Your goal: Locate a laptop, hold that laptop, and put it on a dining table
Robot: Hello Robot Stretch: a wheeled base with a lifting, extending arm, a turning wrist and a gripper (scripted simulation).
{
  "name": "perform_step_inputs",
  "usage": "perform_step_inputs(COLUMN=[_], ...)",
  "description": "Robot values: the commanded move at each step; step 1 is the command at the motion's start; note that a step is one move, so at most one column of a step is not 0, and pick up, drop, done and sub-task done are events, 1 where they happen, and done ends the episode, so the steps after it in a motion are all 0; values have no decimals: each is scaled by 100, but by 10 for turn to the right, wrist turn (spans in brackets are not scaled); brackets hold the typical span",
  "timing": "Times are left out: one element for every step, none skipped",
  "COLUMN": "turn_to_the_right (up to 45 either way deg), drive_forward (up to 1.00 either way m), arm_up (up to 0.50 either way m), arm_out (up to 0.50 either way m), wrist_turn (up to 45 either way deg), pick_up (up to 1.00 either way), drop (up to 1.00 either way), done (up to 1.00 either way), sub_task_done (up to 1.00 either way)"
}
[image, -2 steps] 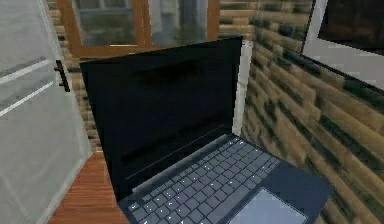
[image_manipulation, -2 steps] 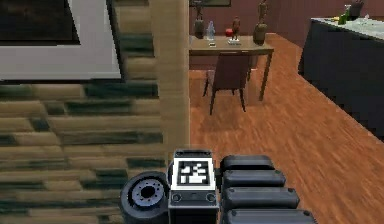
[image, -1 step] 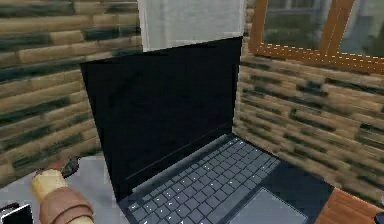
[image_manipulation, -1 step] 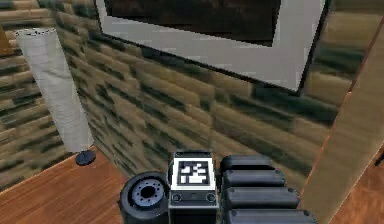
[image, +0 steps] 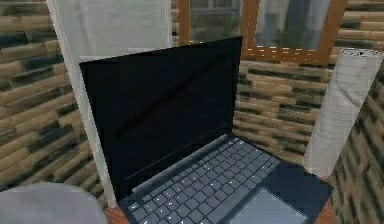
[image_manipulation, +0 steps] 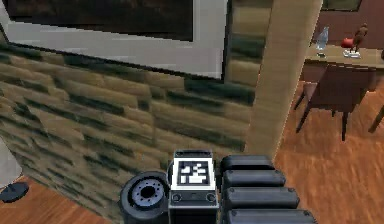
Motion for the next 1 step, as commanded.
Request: perform_step_inputs(turn_to_the_right=[0], drive_forward=[20], arm_up=[0], arm_out=[0], wrist_turn=[0], pick_up=[0], drop=[0], done=[0], sub_task_done=[0])
